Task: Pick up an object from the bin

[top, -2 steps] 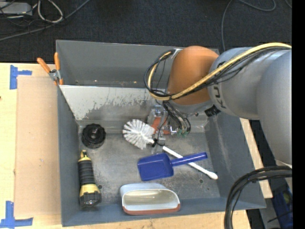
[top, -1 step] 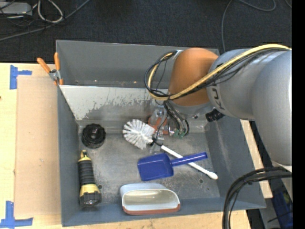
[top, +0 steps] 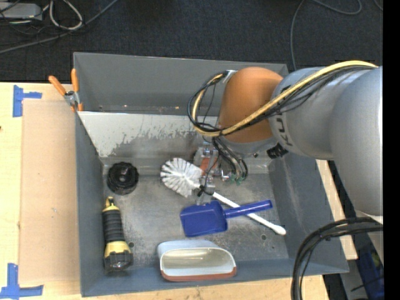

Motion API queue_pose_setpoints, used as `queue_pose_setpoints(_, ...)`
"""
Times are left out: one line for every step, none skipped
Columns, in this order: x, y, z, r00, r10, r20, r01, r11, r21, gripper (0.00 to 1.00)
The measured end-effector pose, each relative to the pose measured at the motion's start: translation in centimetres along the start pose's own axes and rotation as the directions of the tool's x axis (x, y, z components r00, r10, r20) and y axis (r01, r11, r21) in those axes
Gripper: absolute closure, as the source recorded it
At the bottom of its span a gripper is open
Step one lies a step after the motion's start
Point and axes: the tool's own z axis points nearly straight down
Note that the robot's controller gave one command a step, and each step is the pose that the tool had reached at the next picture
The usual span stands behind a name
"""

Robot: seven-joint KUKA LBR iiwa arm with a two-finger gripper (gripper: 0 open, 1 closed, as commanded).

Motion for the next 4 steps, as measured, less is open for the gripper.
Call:
queue_pose_setpoints(0.1, -0.3, 1.3, 0.997, 0.083, -0.002, -0.083, 0.997, -0.001, 0.00)
queue_pose_setpoints(0.0, -1.0, 2.0, 0.999, 0.037, -0.003, -0.037, 0.999, 0.000, 0.00)
queue_pose_setpoints(2.0, -2.0, 4.3, 0.988, -0.156, -0.004, 0.156, 0.988, -0.002, 1.00)
queue_pose_setpoints(2.0, -2.0, 4.2, 0.988, -0.155, -0.004, 0.155, 0.988, -0.002, 1.00)
